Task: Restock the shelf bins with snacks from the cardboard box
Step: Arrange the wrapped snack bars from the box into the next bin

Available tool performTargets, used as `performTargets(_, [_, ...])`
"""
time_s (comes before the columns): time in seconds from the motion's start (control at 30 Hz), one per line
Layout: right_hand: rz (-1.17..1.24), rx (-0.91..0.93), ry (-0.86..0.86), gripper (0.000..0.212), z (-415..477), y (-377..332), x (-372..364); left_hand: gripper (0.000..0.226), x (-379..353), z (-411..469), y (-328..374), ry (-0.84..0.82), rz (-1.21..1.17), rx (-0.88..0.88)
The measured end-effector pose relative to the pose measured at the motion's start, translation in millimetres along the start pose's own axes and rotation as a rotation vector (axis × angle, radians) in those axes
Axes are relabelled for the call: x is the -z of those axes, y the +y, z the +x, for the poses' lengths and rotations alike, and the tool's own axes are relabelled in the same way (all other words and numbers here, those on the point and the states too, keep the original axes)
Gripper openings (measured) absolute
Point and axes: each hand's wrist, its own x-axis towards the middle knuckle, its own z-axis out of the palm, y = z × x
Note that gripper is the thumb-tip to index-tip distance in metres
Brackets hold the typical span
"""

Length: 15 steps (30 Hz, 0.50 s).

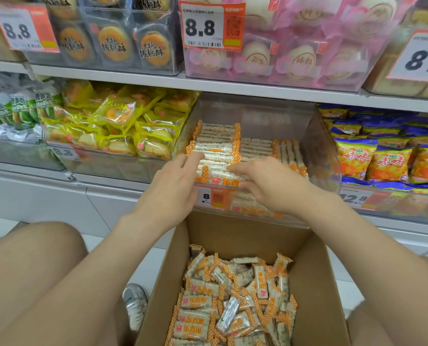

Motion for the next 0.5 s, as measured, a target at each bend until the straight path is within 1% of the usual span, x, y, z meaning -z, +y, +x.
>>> performTargets(0.1, [0.069,-0.015,-0.043,0.041,2.2,0.4,-6.2,0.046,6.9,-5.5,-6.7,0.19,0.015,-0.007])
performTargets(0.13, [0.085,-0.015,-0.047,0.04,2.9,-0.9,-8.0,0.042,8.8,-7.6,-6.2,0.261,0.034,-0.011])
performTargets(0.17, [0.094,-0.015,-0.037,0.039,3.2,-1.9,-10.2,0.042,9.3,-9.3,-5.3,0.316,0.027,0.003])
performTargets(0.2, [0.097,-0.018,-0.022,0.039,3.8,-3.4,-12.3,0.044,9.6,-10.4,-4.9,0.333,-0.024,0.049])
performTargets(0.3, [0.143,-0.073,0.005,0.04,7.6,-10.7,-15.6,0.05,7.4,-9.6,-6.3,0.263,-0.275,0.255])
performTargets(0.37, [0.171,-0.058,0.013,0.04,12.4,-16.5,-16.9,0.051,5.7,-9.3,-5.0,0.221,-0.274,0.296])
performTargets(0.43, [0.169,-0.008,0.069,0.038,16.4,-22.7,-18.5,0.058,4.1,-11.1,1.1,0.193,-0.248,0.278])
performTargets(0.5, [0.182,0.013,0.13,0.037,18.9,-28.1,-19.5,0.059,1.9,-13.1,7.2,0.172,-0.202,0.278])
